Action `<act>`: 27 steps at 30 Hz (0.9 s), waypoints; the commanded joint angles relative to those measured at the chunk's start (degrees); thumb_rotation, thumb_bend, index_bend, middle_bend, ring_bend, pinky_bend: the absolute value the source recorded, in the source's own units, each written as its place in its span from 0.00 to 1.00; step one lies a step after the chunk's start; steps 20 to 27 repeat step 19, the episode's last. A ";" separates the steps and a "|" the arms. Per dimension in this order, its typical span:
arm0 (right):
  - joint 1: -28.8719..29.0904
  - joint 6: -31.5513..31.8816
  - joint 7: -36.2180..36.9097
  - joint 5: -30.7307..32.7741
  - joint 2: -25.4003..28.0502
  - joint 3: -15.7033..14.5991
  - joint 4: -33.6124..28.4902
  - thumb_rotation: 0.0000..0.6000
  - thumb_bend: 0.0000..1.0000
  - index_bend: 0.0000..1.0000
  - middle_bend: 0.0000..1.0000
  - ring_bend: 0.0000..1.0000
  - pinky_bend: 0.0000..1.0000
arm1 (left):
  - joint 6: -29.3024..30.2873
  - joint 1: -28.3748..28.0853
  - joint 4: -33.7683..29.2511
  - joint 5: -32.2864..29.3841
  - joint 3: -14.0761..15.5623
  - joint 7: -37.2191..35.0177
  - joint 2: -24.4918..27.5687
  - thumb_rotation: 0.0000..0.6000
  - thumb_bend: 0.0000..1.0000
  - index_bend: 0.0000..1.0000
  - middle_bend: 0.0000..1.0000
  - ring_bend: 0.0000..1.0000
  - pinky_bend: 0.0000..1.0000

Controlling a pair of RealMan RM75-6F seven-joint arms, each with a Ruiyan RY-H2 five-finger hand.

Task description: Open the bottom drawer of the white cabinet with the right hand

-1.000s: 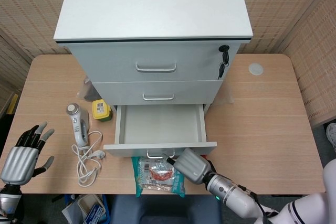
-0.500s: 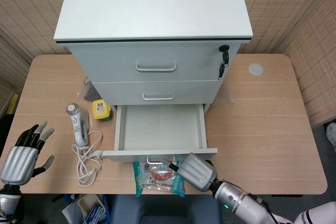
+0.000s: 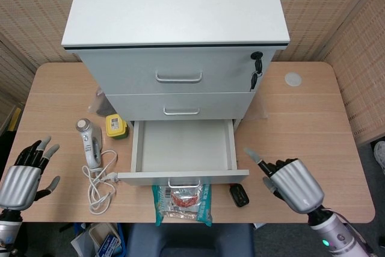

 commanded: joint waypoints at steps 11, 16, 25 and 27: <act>-12.16 2.63 13.83 10.91 1.61 3.31 13.27 1.00 0.34 0.08 0.45 0.42 0.63 | -0.32 -0.50 -0.06 0.22 -0.12 0.55 -1.23 1.00 0.29 0.13 0.01 0.06 0.14; -16.23 3.85 17.08 12.68 -2.08 5.19 19.17 1.00 0.31 0.08 0.45 0.42 0.62 | 0.36 -0.18 0.50 -0.16 -0.34 0.43 -1.85 1.00 0.29 0.13 0.01 0.06 0.14; -18.09 3.77 19.77 12.78 -3.64 6.00 21.89 1.00 0.31 0.08 0.45 0.42 0.62 | 0.80 -0.07 0.96 0.01 -0.40 -0.13 -2.30 1.00 0.29 0.13 0.01 0.06 0.14; -18.09 3.77 19.77 12.78 -3.64 6.00 21.89 1.00 0.31 0.08 0.45 0.42 0.62 | 0.80 -0.07 0.96 0.01 -0.40 -0.13 -2.30 1.00 0.29 0.13 0.01 0.06 0.14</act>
